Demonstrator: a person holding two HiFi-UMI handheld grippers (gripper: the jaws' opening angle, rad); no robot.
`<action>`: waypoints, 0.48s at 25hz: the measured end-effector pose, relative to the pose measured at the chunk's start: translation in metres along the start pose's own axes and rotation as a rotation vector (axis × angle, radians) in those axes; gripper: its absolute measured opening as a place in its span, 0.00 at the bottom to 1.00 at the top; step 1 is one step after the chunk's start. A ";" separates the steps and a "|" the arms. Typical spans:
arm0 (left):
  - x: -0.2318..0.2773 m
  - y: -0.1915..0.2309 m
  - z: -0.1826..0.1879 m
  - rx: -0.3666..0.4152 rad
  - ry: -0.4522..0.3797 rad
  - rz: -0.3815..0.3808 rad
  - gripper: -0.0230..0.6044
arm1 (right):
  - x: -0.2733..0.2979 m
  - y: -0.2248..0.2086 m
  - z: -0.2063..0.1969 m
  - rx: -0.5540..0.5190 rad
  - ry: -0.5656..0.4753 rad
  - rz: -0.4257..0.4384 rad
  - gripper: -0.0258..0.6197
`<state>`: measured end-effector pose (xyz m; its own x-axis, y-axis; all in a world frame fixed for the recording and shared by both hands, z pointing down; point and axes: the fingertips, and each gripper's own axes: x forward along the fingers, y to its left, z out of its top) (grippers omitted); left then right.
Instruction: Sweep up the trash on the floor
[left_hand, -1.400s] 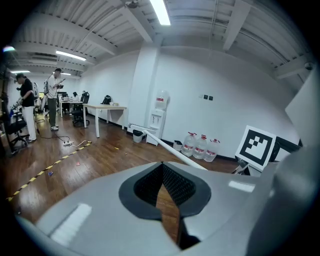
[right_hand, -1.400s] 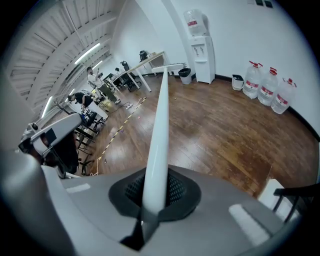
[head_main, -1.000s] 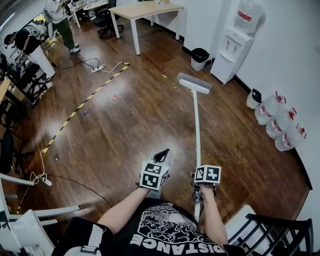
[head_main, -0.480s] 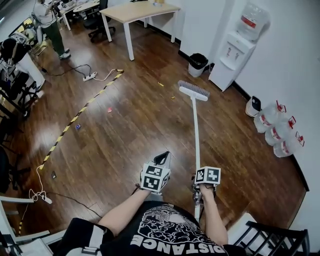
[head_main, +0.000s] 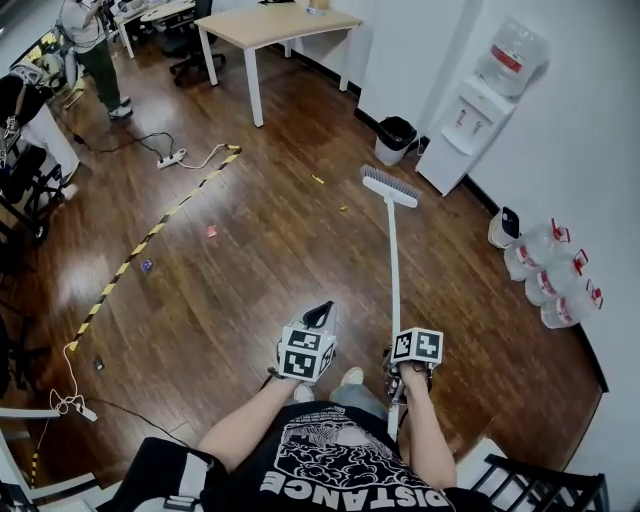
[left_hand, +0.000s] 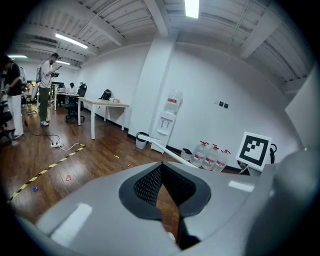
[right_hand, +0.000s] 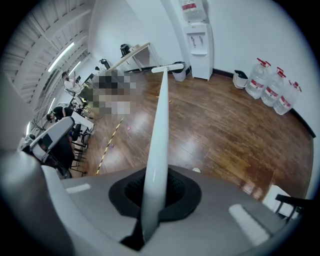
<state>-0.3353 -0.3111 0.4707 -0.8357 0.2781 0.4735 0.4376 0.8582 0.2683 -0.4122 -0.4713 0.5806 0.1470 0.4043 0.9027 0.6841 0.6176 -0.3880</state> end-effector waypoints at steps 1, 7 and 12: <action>0.005 0.004 0.003 -0.005 -0.001 0.002 0.04 | 0.003 0.001 0.007 0.003 0.001 0.005 0.04; 0.054 0.021 0.024 0.001 0.007 0.008 0.04 | 0.022 -0.010 0.069 -0.017 0.014 0.011 0.04; 0.113 0.033 0.059 0.002 0.014 0.037 0.04 | 0.038 -0.022 0.138 -0.015 0.026 0.054 0.04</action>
<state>-0.4347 -0.2262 0.4834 -0.8143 0.3038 0.4945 0.4675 0.8484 0.2486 -0.5201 -0.3767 0.5979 0.2023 0.4184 0.8854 0.6851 0.5856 -0.4333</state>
